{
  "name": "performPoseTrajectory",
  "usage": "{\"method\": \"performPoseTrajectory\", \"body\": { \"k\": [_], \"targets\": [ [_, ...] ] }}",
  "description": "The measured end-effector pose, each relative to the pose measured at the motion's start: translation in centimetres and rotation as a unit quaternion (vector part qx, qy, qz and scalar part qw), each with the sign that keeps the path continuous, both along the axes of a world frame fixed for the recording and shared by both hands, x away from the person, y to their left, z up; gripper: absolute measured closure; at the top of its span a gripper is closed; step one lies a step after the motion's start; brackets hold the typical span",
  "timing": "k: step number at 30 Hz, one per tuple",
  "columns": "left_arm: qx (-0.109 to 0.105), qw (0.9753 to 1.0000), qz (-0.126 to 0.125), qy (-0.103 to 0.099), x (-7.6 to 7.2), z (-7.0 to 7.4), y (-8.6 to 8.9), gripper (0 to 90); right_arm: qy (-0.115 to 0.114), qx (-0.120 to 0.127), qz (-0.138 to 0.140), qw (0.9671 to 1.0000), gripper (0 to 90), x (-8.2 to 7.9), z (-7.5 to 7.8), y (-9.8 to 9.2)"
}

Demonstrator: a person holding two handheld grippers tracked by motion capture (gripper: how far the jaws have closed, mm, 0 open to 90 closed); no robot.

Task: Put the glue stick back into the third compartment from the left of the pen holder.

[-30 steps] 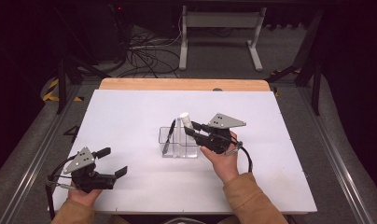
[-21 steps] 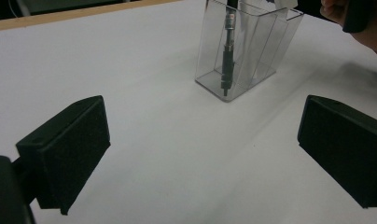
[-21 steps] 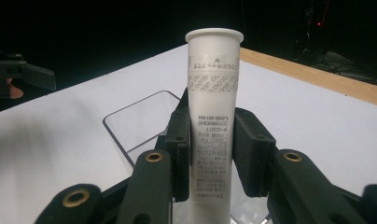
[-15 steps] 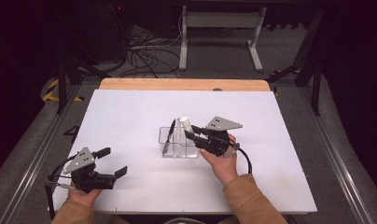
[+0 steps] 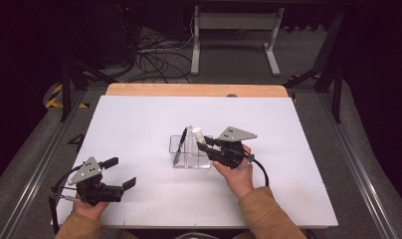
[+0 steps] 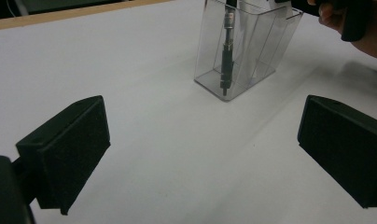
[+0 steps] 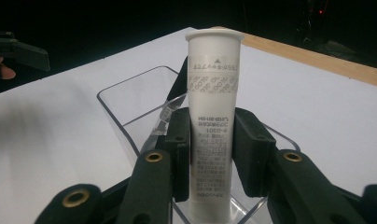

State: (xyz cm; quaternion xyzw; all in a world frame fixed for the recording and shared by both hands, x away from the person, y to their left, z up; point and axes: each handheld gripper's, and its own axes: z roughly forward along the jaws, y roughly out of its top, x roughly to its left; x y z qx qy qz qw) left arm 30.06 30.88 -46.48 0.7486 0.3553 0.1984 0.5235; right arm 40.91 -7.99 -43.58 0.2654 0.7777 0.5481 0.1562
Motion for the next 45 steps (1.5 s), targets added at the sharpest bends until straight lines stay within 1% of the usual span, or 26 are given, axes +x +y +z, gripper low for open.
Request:
{"method": "performPoseTrajectory", "body": {
  "k": [7,13,16,17,18,20,25,28,30,32,35,39,41,45],
  "targets": [
    [-0.002,1.0,0.0,0.001,0.0,0.0,0.0,3.0,0.004,-0.008,0.0,1.0,69.6,-0.1,-0.3,0.1],
    [-0.003,1.0,-0.001,0.003,0.0,0.0,0.0,3.0,0.006,-0.011,-0.002,0.9999,69.5,-0.1,-0.3,0.1],
    [-0.002,1.0,0.0,0.0,0.0,0.0,0.0,3.0,0.006,-0.012,-0.002,0.9999,69.4,0.0,-0.3,0.1],
    [-0.003,1.0,0.0,0.003,0.0,0.0,0.0,3.0,0.006,-0.012,-0.003,0.9999,69.0,0.0,-0.3,0.1],
    [-0.002,1.0,0.0,0.001,0.0,0.0,0.0,3.0,0.007,-0.012,-0.003,0.9999,68.1,-0.1,-0.3,0.0],
    [-0.002,1.0,0.0,0.0,0.0,0.0,0.0,3.0,0.004,-0.012,-0.002,0.9999,59.7,-0.1,-0.1,0.0],
    [-0.004,1.0,0.0,0.0,0.0,0.0,0.0,3.0,-0.021,-0.019,-0.014,0.9995,50.1,-0.7,0.9,-0.2],
    [-0.003,1.0,0.0,0.001,0.0,0.0,-0.1,3.0,-0.04,-0.022,-0.02,0.9987,44.0,-1.1,1.6,-0.4],
    [-0.002,1.0,0.0,0.001,0.0,0.1,0.0,3.0,-0.046,-0.025,-0.021,0.9984,38.6,-1.3,2.2,-0.5],
    [-0.004,1.0,0.002,-0.002,0.0,0.1,0.0,3.0,-0.048,-0.026,-0.016,0.9984,36.4,-1.4,2.6,-0.7],
    [-0.005,1.0,0.002,-0.001,-0.1,0.1,0.0,3.0,-0.056,-0.018,-0.014,0.9982,33.1,-1.5,3.3,-1.2],
    [-0.006,1.0,0.002,-0.002,-0.1,0.1,0.0,3.0,-0.061,-0.007,-0.017,0.998,30.9,-1.7,4.2,-2.0],
    [-0.008,1.0,0.003,-0.002,-0.1,0.1,0.0,3.0,-0.064,-0.004,-0.015,0.9978,30.6,-1.8,4.4,-2.2],
    [-0.008,1.0,0.002,-0.003,-0.1,0.2,0.0,3.0,-0.061,-0.004,-0.014,0.998,29.7,-1.9,4.7,-2.4]
  ]
}}
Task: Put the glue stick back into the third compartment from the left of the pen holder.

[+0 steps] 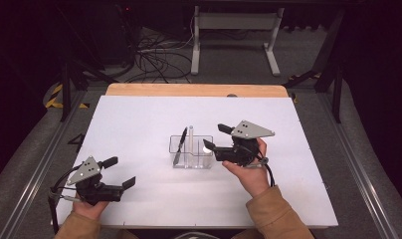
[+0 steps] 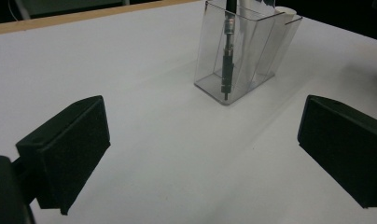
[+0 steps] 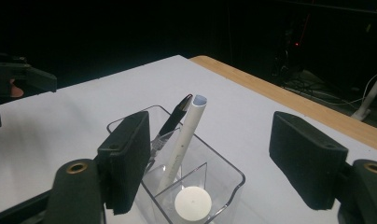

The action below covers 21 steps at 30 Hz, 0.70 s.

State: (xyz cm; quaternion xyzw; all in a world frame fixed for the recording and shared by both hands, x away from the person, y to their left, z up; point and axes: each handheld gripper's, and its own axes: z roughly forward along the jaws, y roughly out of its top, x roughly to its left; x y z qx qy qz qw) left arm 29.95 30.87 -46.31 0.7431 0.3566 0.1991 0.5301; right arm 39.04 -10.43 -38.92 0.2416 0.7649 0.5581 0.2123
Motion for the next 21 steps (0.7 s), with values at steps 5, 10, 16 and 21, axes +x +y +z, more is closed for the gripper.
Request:
{"method": "performPoseTrajectory", "body": {
  "k": [5,10,16,21],
  "targets": [
    [0.002,1.0,0.001,-0.004,-0.1,0.1,0.1,3.0,0.002,-0.002,0.003,1.0,27.4,-0.2,0.3,-0.1],
    [-0.002,1.0,0.002,-0.005,-0.1,0.1,0.1,2.9,-0.007,-0.004,0.001,1.0,24.6,-0.7,1.2,-0.8],
    [-0.002,0.9999,0.002,-0.01,-0.2,0.2,0.1,2.9,-0.011,-0.004,-0.008,0.9999,22.9,-1.3,1.4,-2.7],
    [0.001,0.9999,0.002,-0.012,-0.3,0.3,0.0,2.9,-0.007,-0.011,-0.014,0.9998,22.9,-1.5,0.6,-4.4]
  ]
}}
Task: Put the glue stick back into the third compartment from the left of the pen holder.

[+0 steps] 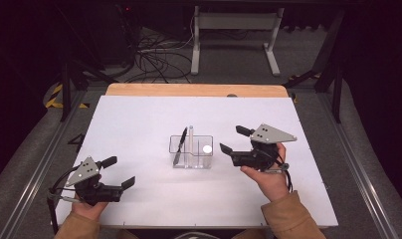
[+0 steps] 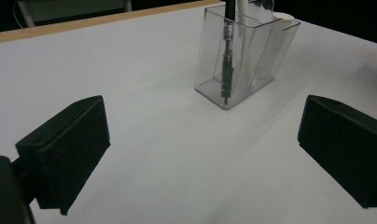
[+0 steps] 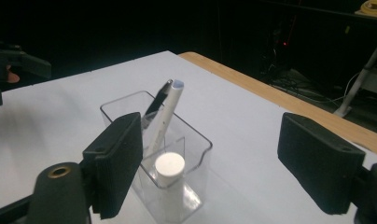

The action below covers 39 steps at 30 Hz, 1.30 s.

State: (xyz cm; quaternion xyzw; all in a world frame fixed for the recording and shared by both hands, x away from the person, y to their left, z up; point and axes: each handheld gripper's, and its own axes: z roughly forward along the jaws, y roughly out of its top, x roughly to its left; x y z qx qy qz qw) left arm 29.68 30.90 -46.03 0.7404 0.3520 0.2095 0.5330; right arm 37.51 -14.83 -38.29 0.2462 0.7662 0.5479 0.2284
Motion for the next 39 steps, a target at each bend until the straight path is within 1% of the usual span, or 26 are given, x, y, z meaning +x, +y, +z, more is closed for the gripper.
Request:
{"method": "performPoseTrajectory", "body": {
  "k": [6,7,11,14,17,19,20,24,27,30,31,33,34,36,37,39],
  "targets": [
    [0.002,1.0,-0.001,-0.005,0.0,0.0,0.0,2.9,0.012,-0.005,-0.004,0.9999,19.4,-0.1,-0.8,-1.9],
    [0.0,1.0,-0.001,-0.004,-0.1,0.0,-0.1,2.9,0.013,-0.003,-0.003,0.9999,18.8,-0.1,-0.9,-2.1],
    [0.004,1.0,-0.003,-0.006,-0.1,0.1,-0.1,2.8,0.031,-0.007,0.0,0.9995,16.3,-0.1,-1.7,-3.1],
    [0.002,1.0,-0.003,-0.004,-0.2,0.1,-0.1,2.8,0.041,-0.006,0.002,0.9991,16.0,-0.1,-2.5,-3.9],
    [0.001,1.0,-0.003,-0.005,-0.2,0.2,-0.2,2.8,0.036,-0.002,0.004,0.9993,15.0,-0.2,-3.2,-4.6],
    [0.001,1.0,-0.004,-0.009,-0.3,0.2,-0.2,2.8,0.033,-0.002,0.008,0.9994,14.2,-0.4,-3.9,-5.0],
    [0.0,1.0,-0.004,-0.007,-0.3,0.2,-0.2,2.8,0.033,-0.002,0.009,0.9994,13.8,-0.5,-4.3,-5.2],
    [0.001,1.0,-0.004,-0.007,-0.4,0.2,-0.3,2.8,0.036,0.0,0.002,0.9993,13.7,-0.9,-5.7,-6.0],
    [0.003,0.9999,-0.002,-0.009,-0.4,0.2,-0.3,2.8,0.049,-0.005,-0.005,0.9988,13.4,-1.0,-6.6,-6.4],
    [0.001,1.0,0.0,-0.006,-0.5,0.2,-0.3,2.8,0.055,-0.011,-0.01,0.9984,12.5,-1.2,-7.4,-6.8],
    [0.004,1.0,0.0,-0.009,-0.5,0.2,-0.3,2.8,0.056,-0.011,-0.011,0.9983,12.3,-1.3,-7.7,-6.9],
    [0.005,1.0,-0.001,-0.008,-0.6,0.1,-0.3,2.7,0.06,-0.012,-0.012,0.9981,11.2,-1.4,-8.2,-7.2],
    [0.008,0.9999,-0.002,-0.008,-0.7,0.1,-0.3,2.7,0.063,-0.015,-0.015,0.9978,10.8,-1.5,-8.5,-7.3],
    [0.004,1.0,-0.001,-0.008,-0.8,0.1,-0.3,2.7,0.072,-0.011,-0.015,0.9972,10.9,-1.6,-9.1,-7.4],
    [0.004,1.0,-0.001,-0.007,-0.8,0.0,-0.3,2.8,0.08,-0.011,-0.013,0.9966,10.8,-1.7,-9.5,-7.4],
    [0.005,0.9999,-0.001,-0.009,-0.9,0.0,-0.2,2.7,0.081,-0.021,-0.013,0.9964,10.8,-1.8,-10.0,-7.2]
  ]
}}
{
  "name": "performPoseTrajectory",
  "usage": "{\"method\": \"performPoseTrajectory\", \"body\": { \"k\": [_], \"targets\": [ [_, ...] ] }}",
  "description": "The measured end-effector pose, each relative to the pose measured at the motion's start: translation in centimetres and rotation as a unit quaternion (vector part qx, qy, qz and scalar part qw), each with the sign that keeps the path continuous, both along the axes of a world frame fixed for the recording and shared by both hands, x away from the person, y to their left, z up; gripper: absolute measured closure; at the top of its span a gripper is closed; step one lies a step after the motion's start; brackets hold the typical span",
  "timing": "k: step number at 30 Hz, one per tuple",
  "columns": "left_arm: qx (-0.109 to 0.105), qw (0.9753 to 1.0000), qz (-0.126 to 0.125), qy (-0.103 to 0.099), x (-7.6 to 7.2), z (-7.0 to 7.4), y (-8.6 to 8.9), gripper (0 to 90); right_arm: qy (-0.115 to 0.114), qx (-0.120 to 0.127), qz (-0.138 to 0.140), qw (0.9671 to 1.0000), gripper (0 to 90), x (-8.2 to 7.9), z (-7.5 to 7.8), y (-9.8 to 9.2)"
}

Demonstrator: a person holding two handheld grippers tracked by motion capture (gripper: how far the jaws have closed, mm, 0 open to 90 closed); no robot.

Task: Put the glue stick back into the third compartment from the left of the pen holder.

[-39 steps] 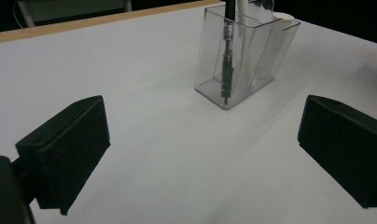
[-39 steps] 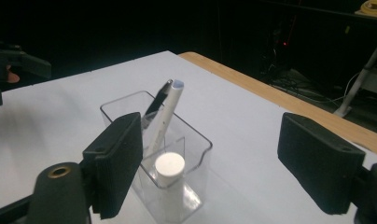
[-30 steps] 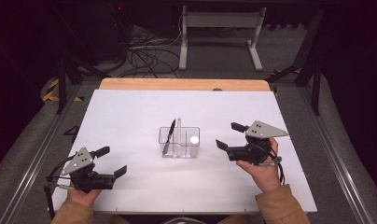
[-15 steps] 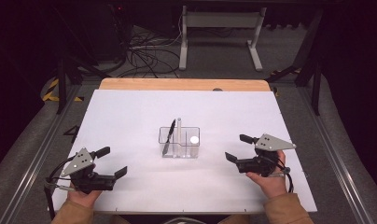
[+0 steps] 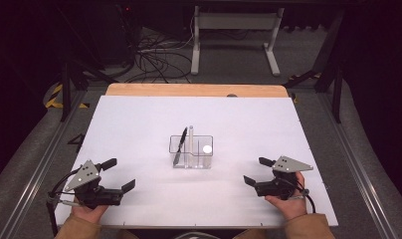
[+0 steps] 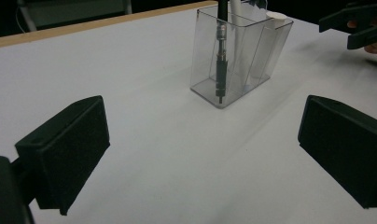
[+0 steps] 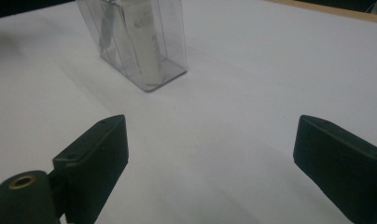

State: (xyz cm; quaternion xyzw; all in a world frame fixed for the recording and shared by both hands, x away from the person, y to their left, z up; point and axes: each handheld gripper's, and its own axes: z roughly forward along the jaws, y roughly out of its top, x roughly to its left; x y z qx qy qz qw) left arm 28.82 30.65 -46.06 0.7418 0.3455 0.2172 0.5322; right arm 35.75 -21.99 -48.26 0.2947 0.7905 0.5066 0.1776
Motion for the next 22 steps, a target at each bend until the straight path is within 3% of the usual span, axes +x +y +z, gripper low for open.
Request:
{"method": "performPoseTrajectory", "body": {
  "k": [4,7,22],
  "targets": [
    [0.004,1.0,0.0,-0.005,0.02,-0.17,0.09,2.7,-0.01,0.002,-0.005,0.9999,10.8,0.24,-0.12,0.28],
    [0.007,0.9999,0.001,-0.011,-0.01,-0.21,0.18,2.7,-0.003,0.008,-0.008,0.9999,10.8,0.44,-0.13,0.08],
    [-0.007,0.9999,0.004,0.014,0.39,-0.73,0.2,2.5,-0.015,0.002,-0.013,0.9998,10.8,0.4,0.03,-0.05]
  ]
}}
